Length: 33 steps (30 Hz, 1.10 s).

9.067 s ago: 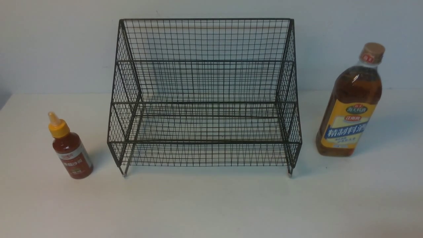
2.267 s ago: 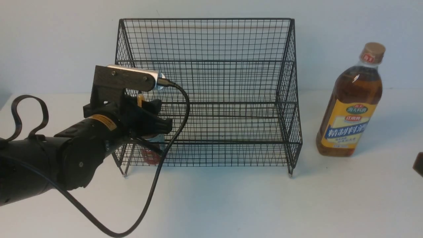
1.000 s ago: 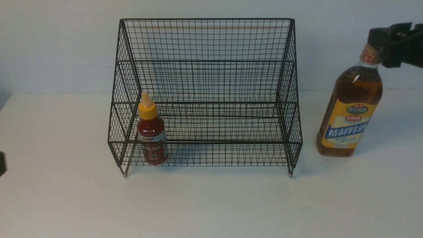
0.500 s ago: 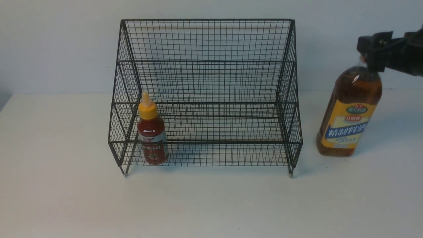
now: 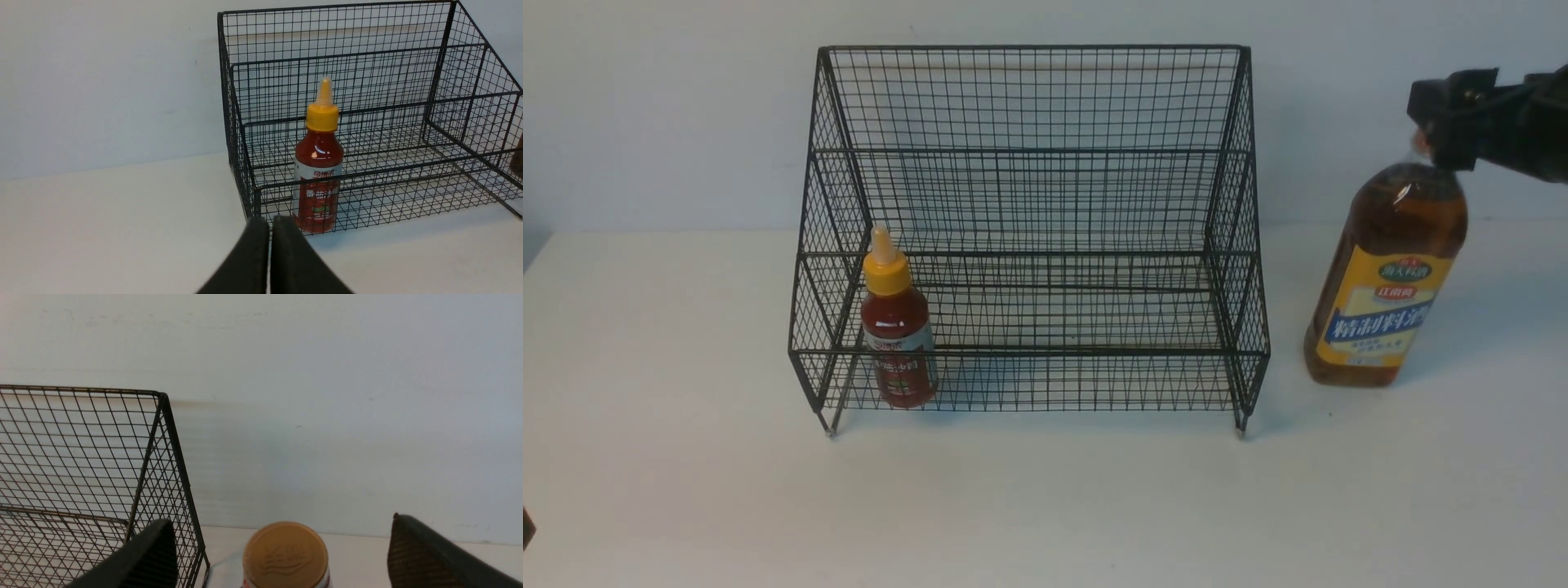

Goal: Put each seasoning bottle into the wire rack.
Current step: Use the right arm to grab the condiment bottle closest to it

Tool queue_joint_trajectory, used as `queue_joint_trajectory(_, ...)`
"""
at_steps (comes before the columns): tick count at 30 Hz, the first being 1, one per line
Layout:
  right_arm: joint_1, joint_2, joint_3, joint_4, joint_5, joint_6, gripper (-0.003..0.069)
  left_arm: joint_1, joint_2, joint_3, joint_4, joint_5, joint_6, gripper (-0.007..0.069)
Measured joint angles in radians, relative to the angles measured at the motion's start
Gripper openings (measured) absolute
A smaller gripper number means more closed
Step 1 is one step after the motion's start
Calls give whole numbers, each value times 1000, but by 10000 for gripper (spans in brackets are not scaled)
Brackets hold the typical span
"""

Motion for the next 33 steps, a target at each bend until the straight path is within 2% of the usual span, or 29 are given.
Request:
queue_joint_trajectory(21,0,0,0,0,-18,0,610,0,0,5,3,-1,-9,-5)
queue_joint_trajectory(25,0,0,0,0,-27,0,607,5,0,22,-34,-5,-9,-5)
queue_joint_trajectory(29,0,0,0,0,-32,0,602,78,0,70,-137,-11,-9,-5)
queue_joint_trajectory(33,0,0,0,0,-32,0,599,196,0,128,-215,-11,-9,-5)
